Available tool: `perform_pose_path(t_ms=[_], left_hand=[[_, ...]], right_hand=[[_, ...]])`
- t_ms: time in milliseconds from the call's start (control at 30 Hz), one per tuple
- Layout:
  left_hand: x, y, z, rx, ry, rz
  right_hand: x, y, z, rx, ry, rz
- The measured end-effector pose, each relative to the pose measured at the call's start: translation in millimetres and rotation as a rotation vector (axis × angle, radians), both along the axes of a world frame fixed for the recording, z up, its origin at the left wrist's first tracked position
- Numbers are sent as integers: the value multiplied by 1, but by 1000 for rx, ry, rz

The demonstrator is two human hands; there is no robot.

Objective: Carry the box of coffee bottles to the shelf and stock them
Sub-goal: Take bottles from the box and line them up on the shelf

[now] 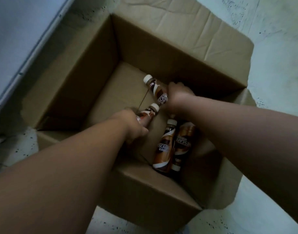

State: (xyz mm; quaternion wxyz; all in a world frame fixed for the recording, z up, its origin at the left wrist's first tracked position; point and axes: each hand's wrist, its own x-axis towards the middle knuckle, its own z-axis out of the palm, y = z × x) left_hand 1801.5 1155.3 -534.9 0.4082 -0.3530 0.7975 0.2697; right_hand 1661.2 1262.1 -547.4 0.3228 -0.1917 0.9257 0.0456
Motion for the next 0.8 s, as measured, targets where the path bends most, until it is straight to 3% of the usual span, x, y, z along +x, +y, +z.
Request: perform_pose_path(t_ms=[100,333,567,800], left_hand=[[11,-22,35,-28,146,131],[69,-48,172,-12,592,450],[180,-42,319,60,906,799],[331,-41,420,95,1168,963]], right_hand=[[-9,6,47,-229,-186,-135],[18,-30,228,-616,-295,-114],[153,-62,396,-1148,-514,-121],[312,-87,496,-1329,-600,-5]])
